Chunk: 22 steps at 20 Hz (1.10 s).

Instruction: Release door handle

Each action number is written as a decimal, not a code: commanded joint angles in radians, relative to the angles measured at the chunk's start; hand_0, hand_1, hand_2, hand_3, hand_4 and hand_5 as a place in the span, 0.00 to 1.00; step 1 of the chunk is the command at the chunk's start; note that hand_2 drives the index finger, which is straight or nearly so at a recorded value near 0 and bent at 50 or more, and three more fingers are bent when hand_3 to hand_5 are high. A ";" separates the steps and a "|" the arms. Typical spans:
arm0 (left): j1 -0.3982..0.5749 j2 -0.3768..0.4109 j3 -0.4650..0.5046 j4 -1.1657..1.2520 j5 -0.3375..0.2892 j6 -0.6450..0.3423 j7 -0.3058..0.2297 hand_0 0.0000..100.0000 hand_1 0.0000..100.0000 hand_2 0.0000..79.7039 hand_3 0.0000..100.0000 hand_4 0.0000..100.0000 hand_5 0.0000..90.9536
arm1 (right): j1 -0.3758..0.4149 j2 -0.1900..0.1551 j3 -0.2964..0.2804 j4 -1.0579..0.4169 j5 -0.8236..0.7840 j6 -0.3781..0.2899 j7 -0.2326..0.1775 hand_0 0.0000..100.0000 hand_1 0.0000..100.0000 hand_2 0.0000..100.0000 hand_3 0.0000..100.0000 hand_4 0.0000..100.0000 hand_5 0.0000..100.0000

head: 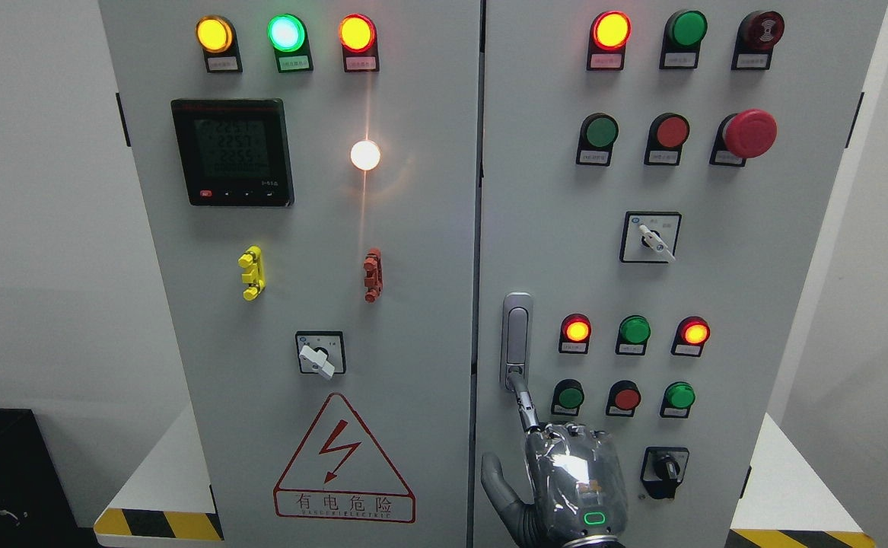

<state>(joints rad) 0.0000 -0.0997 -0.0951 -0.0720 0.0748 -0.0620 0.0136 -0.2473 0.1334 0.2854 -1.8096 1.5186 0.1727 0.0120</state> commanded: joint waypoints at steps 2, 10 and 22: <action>0.017 0.000 0.000 0.000 -0.001 -0.001 0.000 0.12 0.56 0.00 0.00 0.00 0.00 | 0.002 0.000 0.000 0.001 0.000 0.001 0.000 0.54 0.28 0.01 0.93 0.90 0.92; 0.017 0.000 0.000 0.000 0.000 -0.001 0.000 0.12 0.56 0.00 0.00 0.00 0.00 | 0.013 0.000 0.000 -0.001 0.000 0.001 0.000 0.54 0.28 0.01 0.94 0.90 0.92; 0.017 0.000 0.000 0.000 -0.001 -0.001 0.000 0.12 0.56 0.00 0.00 0.00 0.00 | 0.016 0.000 0.000 -0.001 0.000 0.001 0.000 0.54 0.28 0.01 0.94 0.90 0.92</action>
<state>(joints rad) 0.0000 -0.0998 -0.0951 -0.0720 0.0749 -0.0620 0.0136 -0.2343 0.1334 0.2851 -1.8088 1.5186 0.1728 0.0144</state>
